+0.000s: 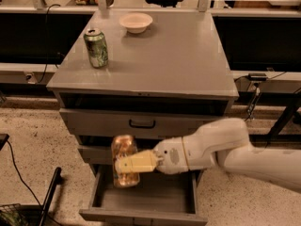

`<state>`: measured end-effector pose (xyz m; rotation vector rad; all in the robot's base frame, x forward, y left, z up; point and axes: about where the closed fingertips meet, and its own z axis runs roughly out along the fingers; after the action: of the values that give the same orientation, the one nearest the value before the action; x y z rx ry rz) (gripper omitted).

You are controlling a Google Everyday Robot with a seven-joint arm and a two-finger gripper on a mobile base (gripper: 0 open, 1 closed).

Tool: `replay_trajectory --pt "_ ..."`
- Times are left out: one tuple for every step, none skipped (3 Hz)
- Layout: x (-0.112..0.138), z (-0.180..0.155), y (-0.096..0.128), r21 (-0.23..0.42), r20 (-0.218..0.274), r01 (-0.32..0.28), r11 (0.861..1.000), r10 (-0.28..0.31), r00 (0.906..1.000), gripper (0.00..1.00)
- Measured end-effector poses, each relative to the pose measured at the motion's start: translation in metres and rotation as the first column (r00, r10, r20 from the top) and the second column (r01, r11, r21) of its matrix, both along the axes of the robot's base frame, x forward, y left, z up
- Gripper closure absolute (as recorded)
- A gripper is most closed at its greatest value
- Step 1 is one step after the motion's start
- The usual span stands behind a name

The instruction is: Pick orange can from bottom drawer and place on counter

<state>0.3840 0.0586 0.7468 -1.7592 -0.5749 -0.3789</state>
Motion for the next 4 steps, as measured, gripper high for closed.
replay_trajectory --pt "0.018 0.081 0.01 -0.036 0.059 0.089 0.995 -0.087 0.9945 1.0" --pt "0.009 0.119 0.014 -0.047 0.07 0.124 0.991 -0.121 0.9902 1.0" --pt "0.012 0.12 0.012 -0.045 0.069 0.127 0.991 -0.124 0.9899 1.0" --pt "0.029 0.129 0.0 -0.031 0.063 0.146 0.989 -0.144 0.9875 1.0"
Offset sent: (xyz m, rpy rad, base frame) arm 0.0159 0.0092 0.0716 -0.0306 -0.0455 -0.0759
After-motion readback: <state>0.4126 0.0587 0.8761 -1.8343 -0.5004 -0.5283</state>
